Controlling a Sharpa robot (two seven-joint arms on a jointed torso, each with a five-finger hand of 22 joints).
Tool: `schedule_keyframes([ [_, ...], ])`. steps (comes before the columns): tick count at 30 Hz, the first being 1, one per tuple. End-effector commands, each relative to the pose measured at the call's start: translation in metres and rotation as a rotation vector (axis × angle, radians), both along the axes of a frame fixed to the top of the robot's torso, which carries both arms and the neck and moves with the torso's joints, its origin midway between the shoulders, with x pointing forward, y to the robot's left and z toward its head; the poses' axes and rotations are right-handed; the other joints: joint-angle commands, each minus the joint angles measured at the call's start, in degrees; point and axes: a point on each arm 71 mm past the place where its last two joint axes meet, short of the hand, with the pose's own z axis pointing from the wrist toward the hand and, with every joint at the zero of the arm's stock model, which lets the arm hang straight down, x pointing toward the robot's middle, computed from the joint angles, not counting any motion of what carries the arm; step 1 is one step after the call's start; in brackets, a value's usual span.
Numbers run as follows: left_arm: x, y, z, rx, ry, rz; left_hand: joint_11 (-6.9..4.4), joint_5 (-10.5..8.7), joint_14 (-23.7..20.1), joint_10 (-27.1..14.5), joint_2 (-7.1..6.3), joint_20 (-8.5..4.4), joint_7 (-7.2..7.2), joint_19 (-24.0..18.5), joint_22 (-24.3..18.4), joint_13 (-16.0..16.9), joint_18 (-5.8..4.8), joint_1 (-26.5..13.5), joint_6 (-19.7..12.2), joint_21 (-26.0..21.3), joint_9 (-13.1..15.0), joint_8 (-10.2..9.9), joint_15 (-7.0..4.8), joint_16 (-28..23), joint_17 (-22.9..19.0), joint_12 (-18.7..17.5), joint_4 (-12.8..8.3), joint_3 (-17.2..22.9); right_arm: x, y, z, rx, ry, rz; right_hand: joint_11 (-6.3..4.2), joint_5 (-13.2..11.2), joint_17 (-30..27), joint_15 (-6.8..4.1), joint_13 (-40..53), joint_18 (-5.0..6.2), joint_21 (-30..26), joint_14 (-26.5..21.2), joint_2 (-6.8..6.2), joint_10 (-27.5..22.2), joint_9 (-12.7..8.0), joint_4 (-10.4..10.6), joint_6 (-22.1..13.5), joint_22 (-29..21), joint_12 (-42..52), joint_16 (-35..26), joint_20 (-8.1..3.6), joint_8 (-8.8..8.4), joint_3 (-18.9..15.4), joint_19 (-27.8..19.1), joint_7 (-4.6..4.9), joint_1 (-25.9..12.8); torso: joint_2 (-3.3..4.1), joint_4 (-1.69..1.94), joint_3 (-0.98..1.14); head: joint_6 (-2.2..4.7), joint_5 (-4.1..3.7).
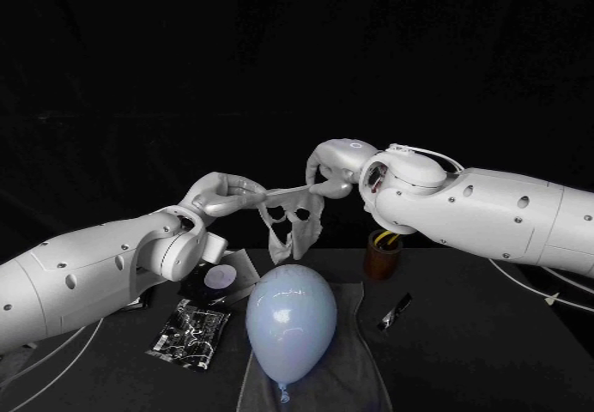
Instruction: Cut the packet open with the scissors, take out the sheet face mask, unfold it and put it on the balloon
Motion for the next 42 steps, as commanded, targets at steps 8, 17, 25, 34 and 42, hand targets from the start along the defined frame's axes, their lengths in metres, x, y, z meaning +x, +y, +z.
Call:
schedule_keyframes([
  [8, -0.001, -0.003, 0.018, -0.022, -0.049, -0.003, -0.59, 0.17, -0.54, -0.52, 0.48, -0.11, -0.29, 2.55, 0.30, 2.05, 2.21, -0.19, 1.12, 1.05, 1.21, -1.31, -0.74, 5.65, 1.64, 4.10, -0.41, -0.81, -0.004, -0.012, 0.028, 0.104, -0.067, 0.027, -0.54, 0.24, 15.09, -0.48, 15.06, -0.47, 0.24, 5.99, -0.48, 5.99, 2.56, -0.03, 0.38, 13.45, 0.19, 0.25, -0.36, 0.36, 0.46, 3.52, -0.01, -0.31, -0.20, 0.04, 0.09, 0.19, -0.14],
  [17, -0.003, -0.014, 0.030, -0.042, -0.060, -0.029, -0.84, 0.17, -0.20, -0.56, 0.51, -0.16, -0.44, 3.63, 0.47, 2.72, 2.86, -0.29, 1.45, 1.60, 1.17, -1.86, -1.11, 7.61, 1.93, 5.51, -0.51, -0.73, -0.005, -0.018, 0.049, 0.075, -0.076, 0.024, -0.56, 0.23, 15.09, -0.48, 15.06, -0.50, 0.38, 5.99, -0.58, 5.99, 2.55, -0.02, 0.40, 13.49, 0.19, 0.25, -0.37, 0.38, 0.50, 3.59, -0.03, -0.34, -0.79, 0.01, 0.01, 0.63, -0.48],
  [25, -0.007, -0.024, 0.031, -0.071, -0.044, -0.053, -0.68, 0.17, -0.71, -1.19, 0.61, -0.11, -0.32, 3.67, 0.44, 2.75, 2.95, -0.35, 1.74, 1.60, 1.24, -1.99, -1.02, 8.01, 1.85, 5.57, -0.48, -0.58, -0.014, -0.012, 0.063, 0.057, -0.105, 0.054, -0.59, 0.23, 15.09, -0.51, 15.06, -0.56, 0.61, 5.99, -0.72, 5.99, 2.54, 0.05, 0.47, 13.57, 0.19, 0.25, -0.39, 0.45, 0.59, 3.70, -0.08, -0.42, -1.09, -0.02, -0.14, 1.18, -0.73],
  [34, -0.003, -0.027, 0.034, -0.071, -0.038, -0.047, -0.45, 0.15, -1.63, -2.11, 0.89, -0.09, -0.26, 3.66, 0.38, 2.75, 3.02, -0.26, 1.79, 1.57, 1.45, -2.20, -0.81, 8.54, 1.64, 5.61, -0.48, -0.44, -0.017, -0.010, 0.069, 0.025, -0.143, 0.049, -0.65, 0.23, 15.09, -0.53, 15.06, -0.59, 0.75, 5.99, -0.85, 5.99, 2.51, 0.24, 0.59, 13.61, 0.19, 0.25, -0.42, 0.53, 0.73, 3.76, -0.16, -0.58, -1.60, 0.17, -0.42, 0.84, -1.27],
  [42, -0.005, -0.024, 0.028, -0.058, -0.022, -0.052, -0.38, 0.15, -2.93, -2.86, 0.93, 0.01, -0.24, 3.23, 0.21, 2.84, 2.89, -0.65, 2.18, 1.30, 2.01, -2.14, -0.67, 9.27, 1.28, 5.91, -0.27, -0.73, -0.015, -0.011, 0.069, 0.009, -0.117, 0.038, -0.73, 0.23, 15.09, -0.57, 15.06, -0.59, 0.75, 5.99, -0.98, 5.99, 2.47, 0.53, 0.71, 13.61, 0.19, 0.25, -0.45, 0.62, 0.88, 3.77, -0.28, -0.76, -1.97, 0.66, -0.18, 0.96, -1.35],
])
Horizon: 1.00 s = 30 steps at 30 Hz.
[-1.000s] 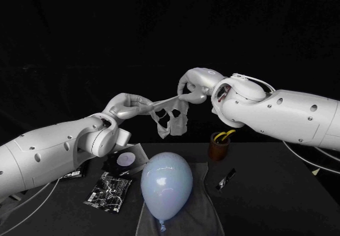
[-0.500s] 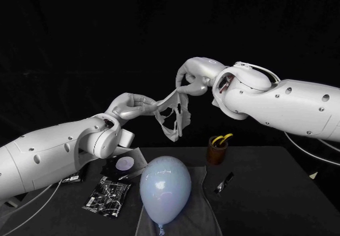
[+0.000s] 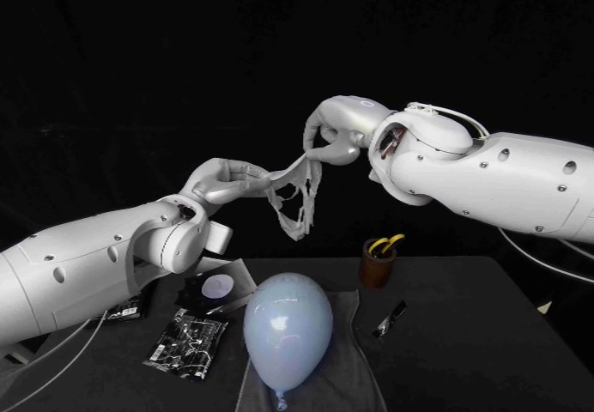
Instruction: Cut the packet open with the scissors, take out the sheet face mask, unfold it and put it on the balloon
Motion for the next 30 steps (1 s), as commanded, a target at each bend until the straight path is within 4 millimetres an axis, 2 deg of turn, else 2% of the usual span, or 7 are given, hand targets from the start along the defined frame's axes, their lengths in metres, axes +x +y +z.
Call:
schedule_keyframes([
  [1, -0.002, -0.004, -0.005, -0.003, 0.012, -0.021, 0.16, 0.16, -0.63, -0.77, 0.45, 0.28, 0.31, -0.30, -0.10, 0.00, 0.75, -0.26, 0.50, -0.23, 2.05, 0.04, 0.31, 0.35, -0.14, 0.14, 0.18, -0.19, 0.002, -0.001, -0.003, -0.031, 0.016, -0.019, -0.32, 0.29, 15.08, -0.60, 15.05, -0.59, 0.30, 6.00, -0.31, 5.97, 1.96, 0.17, 0.33, 13.61, 0.19, 0.22, -0.44, 0.20, 0.17, 3.93, 0.04, -0.10, -0.47, 0.47, 0.24, -0.11, -0.24],
  [6, -0.003, -0.006, -0.001, -0.016, -0.010, -0.020, 0.22, 0.16, -1.24, -1.17, 0.79, -0.10, 0.11, -0.65, -0.21, -0.03, 0.58, 0.32, 0.10, -0.47, 2.33, -0.19, 0.14, 0.82, -0.42, 0.23, -0.18, 0.30, 0.002, -0.003, -0.008, -0.003, 0.016, -0.021, -0.35, 0.29, 15.08, -0.61, 15.05, -0.62, 0.42, 6.00, -0.31, 5.97, 1.94, 0.25, 0.34, 13.65, 0.19, 0.22, -0.46, 0.22, 0.26, 3.99, 0.01, -0.10, -0.20, 0.00, -0.21, -0.17, -0.06],
  [9, -0.002, -0.011, -0.010, 0.027, 0.022, -0.047, 0.29, 0.16, -1.05, -1.31, 0.69, 0.19, 0.33, -0.41, -0.16, -0.07, 0.58, -0.24, 0.29, -0.36, 2.61, -0.08, 0.43, 1.34, -0.49, 0.26, 0.19, -0.02, 0.008, -0.006, -0.021, -0.009, 0.114, -0.033, -0.37, 0.28, 15.08, -0.62, 15.05, -0.58, 0.26, 6.00, -0.37, 5.97, 1.93, 0.34, 0.41, 13.60, 0.19, 0.22, -0.48, 0.27, 0.31, 3.92, -0.02, -0.15, -0.82, 0.50, 0.02, -0.26, -0.54],
  [13, -0.001, -0.009, -0.015, 0.017, 0.016, -0.036, 0.31, 0.17, -0.60, -1.45, 0.90, 0.17, 0.30, -0.08, -0.09, -0.13, 0.62, 0.00, 0.04, -0.18, 2.75, -0.20, 0.33, 1.83, -0.56, 0.21, 0.16, 0.13, 0.010, -0.009, -0.045, 0.003, 0.153, -0.041, -0.39, 0.29, 15.08, -0.71, 15.05, -0.48, -0.20, 6.00, -0.34, 5.97, 1.84, 0.46, 0.16, 13.46, 0.19, 0.22, -0.50, 0.21, 0.72, 3.72, 0.04, 0.05, -0.26, -0.02, -0.06, -0.53, -0.01],
  [22, 0.002, -0.019, -0.023, 0.072, 0.032, -0.066, 0.27, 0.15, -0.56, -1.36, 0.75, 0.15, 0.24, 0.34, -0.03, -0.26, 0.67, -0.47, 0.27, 0.03, 3.20, -0.05, 0.33, 2.28, -0.90, 0.23, 0.46, -0.15, 0.007, -0.003, -0.045, 0.094, 0.099, 0.012, -0.40, 0.28, 15.08, -0.73, 15.05, -0.60, 0.37, 6.00, -0.75, 5.97, 1.81, 0.39, 0.34, 13.64, 0.19, 0.22, -0.60, 0.39, 1.08, 3.99, 0.03, 0.22, -0.19, 0.76, 0.24, -1.25, -0.37],
  [26, 0.005, -0.012, -0.028, 0.023, 0.027, -0.025, 0.28, 0.17, -0.38, -1.57, 0.94, 0.10, 0.24, 0.51, -0.01, -0.43, 0.76, 0.19, -0.08, 0.12, 3.29, -0.27, 0.18, 2.52, -1.10, 0.00, 0.12, 0.28, 0.010, 0.000, -0.058, 0.093, 0.106, 0.006, -0.38, 0.29, 15.08, -0.78, 15.05, -0.52, -0.01, 6.00, -0.77, 5.97, 1.75, 0.47, 0.15, 13.53, 0.19, 0.22, -0.60, 0.34, 1.39, 3.82, 0.11, 0.35, 0.49, -0.19, 0.21, -1.26, 0.40],
  [30, 0.008, -0.006, -0.018, -0.015, -0.014, 0.001, 0.40, 0.17, -0.66, -1.70, 0.97, 0.11, 0.37, 0.53, 0.00, -0.51, 0.77, 0.39, -0.22, 0.14, 3.35, -0.40, 0.25, 2.48, -1.28, -0.11, -0.05, 0.47, 0.012, -0.006, -0.045, 0.176, 0.028, -0.007, -0.37, 0.29, 15.08, -0.77, 15.05, -0.79, 1.18, 6.00, -0.98, 5.97, 1.74, 0.40, 0.23, 13.89, 0.19, 0.22, -0.64, 0.43, 1.65, 4.35, 0.14, 0.52, 0.63, 0.44, 0.27, -1.22, -0.10],
])
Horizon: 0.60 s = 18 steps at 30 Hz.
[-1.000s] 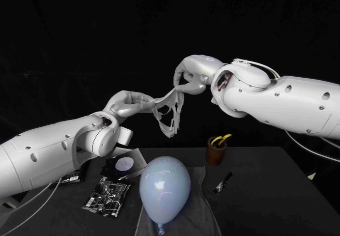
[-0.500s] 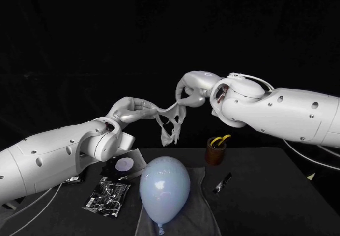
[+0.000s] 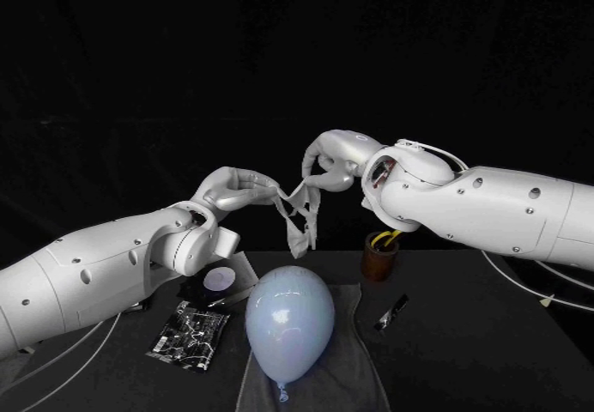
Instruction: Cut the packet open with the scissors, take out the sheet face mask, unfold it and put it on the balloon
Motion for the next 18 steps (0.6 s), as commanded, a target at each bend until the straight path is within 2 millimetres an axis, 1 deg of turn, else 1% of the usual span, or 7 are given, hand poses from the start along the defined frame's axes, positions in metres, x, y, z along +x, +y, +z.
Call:
schedule_keyframes([
  [1, 0.001, 0.003, 0.015, -0.002, -0.064, 0.004, 0.12, 0.17, 0.01, -0.27, 0.42, 0.01, 0.01, 0.20, 0.08, -0.10, 0.43, 0.55, -0.31, 0.30, 3.38, 0.01, 0.02, 0.12, -0.17, -0.17, -0.14, 0.53, 0.001, -0.009, 0.020, 0.109, -0.090, -0.013, -0.38, 0.17, 15.10, -0.43, 15.06, -0.81, 0.54, 6.07, -0.11, 5.99, 1.71, -0.02, 0.34, 13.89, 0.19, 0.37, -0.40, 0.25, 0.35, 4.35, 0.15, 0.39, 0.41, 0.27, 0.00, 0.52, -0.48],
  [7, -0.005, -0.006, 0.001, 0.049, -0.017, -0.044, -0.06, 0.17, 0.01, 0.37, 0.19, 0.09, 0.01, -0.14, 0.00, -0.32, 0.66, -0.03, 0.08, 0.14, 3.93, 0.12, -0.04, 0.64, -0.69, -0.19, 0.24, 0.12, -0.001, -0.004, 0.005, 0.083, -0.003, 0.005, -0.35, 0.18, 15.10, -0.45, 15.06, -0.63, -0.29, 6.07, -0.16, 5.99, 1.67, 0.03, 0.27, 13.64, 0.19, 0.37, -0.40, 0.25, 0.51, 3.98, 0.20, 0.41, 0.59, -0.03, 0.13, 0.33, 0.41],
  [9, -0.007, -0.008, 0.001, 0.013, -0.027, -0.041, 0.07, 0.17, -0.24, 0.13, 0.29, 0.08, 0.03, -0.17, -0.01, -0.45, 0.60, 0.50, -0.12, 0.13, 3.97, -0.08, 0.06, 0.59, -0.93, -0.39, -0.09, 0.56, -0.002, -0.003, 0.007, 0.099, -0.041, 0.002, -0.35, 0.18, 15.10, -0.44, 15.06, -0.71, 0.08, 6.07, -0.17, 5.99, 1.67, 0.03, 0.27, 13.75, 0.19, 0.37, -0.40, 0.25, 0.52, 4.15, 0.20, 0.42, 0.85, 0.07, 0.00, -0.12, -0.31],
  [12, -0.003, -0.003, 0.008, 0.019, -0.046, -0.020, -0.14, 0.19, -0.75, 0.11, 0.22, -1.28, -0.26, -0.76, -0.08, -0.60, 1.47, 0.70, -0.11, -0.09, 4.10, -0.28, -0.91, 0.62, -1.33, -0.56, -0.66, 0.75, 0.000, -0.005, 0.010, 0.102, -0.041, -0.002, -0.35, 0.18, 15.10, -0.40, 15.06, -0.83, 0.63, 6.07, -0.34, 5.99, 1.66, -0.05, 0.39, 13.92, 0.19, 0.37, -0.44, 0.33, 0.70, 4.40, 0.19, 0.51, 0.45, 0.14, 0.04, 1.15, -0.48],
  [15, 0.000, 0.003, 0.011, 0.049, -0.043, -0.006, -0.17, 0.15, 0.15, 0.85, 0.04, 0.04, -0.08, -0.15, 0.08, -0.58, 0.96, -0.30, 0.36, 0.26, 4.37, -0.13, -0.11, 1.27, -1.43, -0.33, 0.00, 0.23, 0.001, -0.006, 0.006, 0.076, -0.010, -0.001, -0.32, 0.17, 15.10, -0.41, 15.06, -0.66, -0.13, 6.07, -0.38, 5.99, 1.64, 0.05, 0.35, 13.69, 0.19, 0.37, -0.43, 0.33, 0.77, 4.07, 0.22, 0.43, -0.08, 0.08, 0.04, 0.49, 0.27],
  [17, 0.000, 0.005, 0.017, 0.024, -0.064, 0.006, 0.00, 0.17, 0.17, 0.64, 0.17, 0.06, -0.04, 0.18, 0.16, -0.74, 0.93, 0.34, 0.12, 0.46, 4.43, -0.43, -0.07, 1.33, -1.76, -0.59, -0.39, 0.77, -0.001, -0.006, 0.012, 0.103, -0.047, 0.001, -0.32, 0.17, 15.10, -0.42, 15.06, -0.73, 0.14, 6.07, -0.39, 5.99, 1.63, 0.07, 0.32, 13.77, 0.19, 0.37, -0.42, 0.32, 0.81, 4.18, 0.23, 0.44, 0.65, -0.03, 0.09, -0.61, -0.14],
  [18, 0.000, 0.007, 0.021, 0.012, -0.078, 0.017, 0.00, 0.17, 0.08, 0.61, 0.16, 0.04, -0.08, 0.21, 0.17, -0.77, 0.94, 0.40, 0.10, 0.49, 4.43, -0.47, -0.05, 1.29, -1.82, -0.62, -0.46, 0.85, 0.000, -0.008, 0.017, 0.130, -0.062, -0.003, -0.32, 0.17, 15.10, -0.41, 15.06, -0.83, 0.59, 6.07, -0.42, 5.99, 1.63, 0.06, 0.33, 13.91, 0.19, 0.37, -0.43, 0.33, 0.83, 4.38, 0.22, 0.44, 1.17, 0.05, 0.03, 0.80, -0.82],
])
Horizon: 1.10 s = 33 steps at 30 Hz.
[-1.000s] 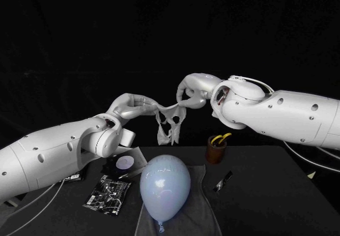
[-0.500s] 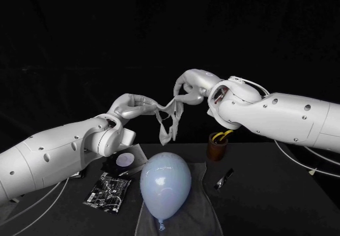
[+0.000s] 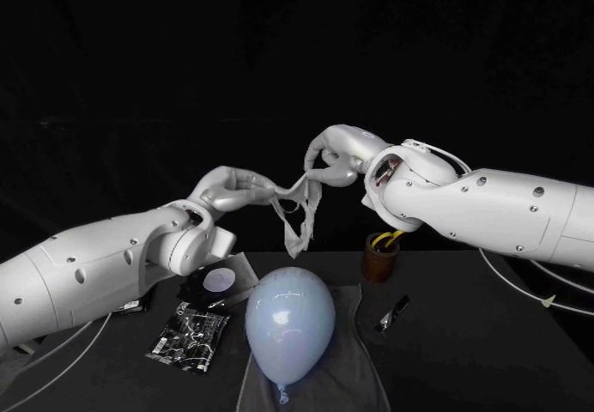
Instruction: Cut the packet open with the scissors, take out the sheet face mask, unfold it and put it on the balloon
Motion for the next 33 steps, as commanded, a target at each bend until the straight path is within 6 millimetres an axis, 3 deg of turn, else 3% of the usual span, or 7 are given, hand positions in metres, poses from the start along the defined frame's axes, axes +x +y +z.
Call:
schedule_keyframes([
  [1, 0.000, 0.002, 0.008, -0.009, -0.038, 0.012, 0.07, 0.18, -0.08, 0.00, -0.02, -0.55, -0.09, 0.21, 0.08, -0.13, 0.90, 0.39, 0.28, 0.22, 4.50, -0.34, -0.61, 0.13, -0.34, -0.44, -0.43, 0.62, 0.002, -0.002, 0.011, 0.045, -0.035, 0.003, -0.33, 0.29, 15.05, -0.40, 15.06, -0.88, 0.78, 6.08, -0.23, 5.99, 1.16, -0.05, 0.40, 13.99, 0.23, 0.23, -0.30, 0.41, 0.36, 4.38, -0.06, 0.28, 0.72, 0.02, -0.01, 1.13, -0.67],
  [4, 0.002, 0.002, 0.006, 0.011, -0.023, 0.006, 0.03, 0.16, 0.51, 0.41, -0.16, 0.06, 0.09, 0.58, 0.19, -0.18, 0.80, -0.34, 0.55, 0.49, 4.67, -0.39, -0.13, 0.57, -0.52, -0.40, -0.05, 0.22, 0.005, -0.001, 0.005, 0.011, 0.011, 0.011, -0.32, 0.29, 15.05, -0.42, 15.06, -0.71, 0.04, 6.08, -0.25, 5.99, 1.14, -0.03, 0.39, 13.76, 0.23, 0.23, -0.29, 0.41, 0.41, 4.06, -0.04, 0.27, -0.15, 0.15, -0.06, 0.97, 0.11],
  [6, 0.001, 0.001, 0.012, -0.009, -0.043, 0.002, 0.08, 0.17, 0.56, 0.37, -0.12, 0.10, 0.15, 0.66, 0.21, -0.22, 0.79, -0.20, 0.50, 0.55, 4.68, -0.45, -0.11, 0.60, -0.59, -0.47, -0.12, 0.32, 0.002, 0.002, 0.007, 0.020, -0.012, 0.026, -0.31, 0.29, 15.05, -0.45, 15.06, -0.69, -0.06, 6.08, -0.27, 5.99, 1.12, 0.04, 0.33, 13.73, 0.23, 0.23, -0.26, 0.39, 0.46, 4.01, -0.01, 0.24, 0.18, -0.35, -0.04, -0.65, 0.32],
  [10, 0.002, 0.001, 0.018, -0.009, -0.056, 0.004, 0.01, 0.16, 0.08, 0.25, 0.02, -0.98, -0.18, 0.32, 0.21, -0.49, 1.54, 0.20, 0.48, 0.54, 4.77, -0.81, -0.83, 0.39, -1.21, -0.92, -0.72, 0.73, 0.004, -0.004, 0.009, 0.054, 0.017, 0.022, -0.31, 0.29, 15.05, -0.38, 15.06, -0.88, 0.76, 6.08, -0.35, 5.99, 1.11, -0.02, 0.38, 13.98, 0.23, 0.23, -0.30, 0.43, 0.62, 4.37, -0.02, 0.31, 0.78, 0.08, -0.15, 1.06, -0.47],
  [13, 0.001, 0.000, 0.013, 0.021, -0.036, -0.011, 0.08, 0.16, 0.81, 0.68, -0.09, 0.03, 0.16, 0.88, 0.37, -0.59, 1.18, -0.44, 0.73, 0.91, 4.94, -0.85, -0.19, 0.79, -1.40, -0.98, -0.31, 0.33, 0.006, -0.005, -0.003, 0.025, 0.088, 0.029, -0.28, 0.29, 15.05, -0.42, 15.06, -0.57, -0.60, 6.08, -0.34, 5.99, 1.07, 0.12, 0.27, 13.57, 0.23, 0.23, -0.27, 0.40, 0.71, 3.79, 0.03, 0.24, -0.17, 0.11, -0.09, -0.11, 0.10],
  [16, -0.003, 0.000, 0.016, -0.012, -0.050, -0.011, 0.15, 0.17, 1.00, 0.59, 0.05, 0.04, 0.09, 1.39, 0.52, -0.75, 1.28, 0.02, 0.60, 1.27, 4.96, -1.09, -0.14, 0.82, -1.67, -1.27, -0.59, 0.63, 0.003, -0.010, -0.006, 0.058, 0.101, 0.031, -0.27, 0.29, 15.05, -0.42, 15.06, -0.66, -0.23, 6.08, -0.36, 5.99, 1.06, 0.14, 0.24, 13.68, 0.23, 0.23, -0.26, 0.39, 0.74, 3.95, 0.04, 0.23, 0.80, -0.27, -0.05, -0.59, -0.04],
  [33, -0.015, 0.001, 0.038, -0.003, -0.073, -0.072, -0.41, 0.15, 8.66, 2.09, 0.99, -1.55, -0.21, 5.99, 3.23, -1.73, 3.08, 0.52, 1.14, 6.44, 5.16, -2.73, -1.85, 1.20, -4.18, -2.92, -1.28, -2.44, -0.005, -0.033, 0.020, 0.168, 0.195, 0.120, -0.25, 0.29, 15.05, -0.41, 15.06, -0.56, -0.67, 6.08, -0.55, 5.99, 1.03, 0.16, 0.13, 13.55, 0.23, 0.23, -0.25, 0.37, 0.80, 3.76, 0.06, 0.22, -0.05, -0.06, -0.03, 0.07, -0.10],
])
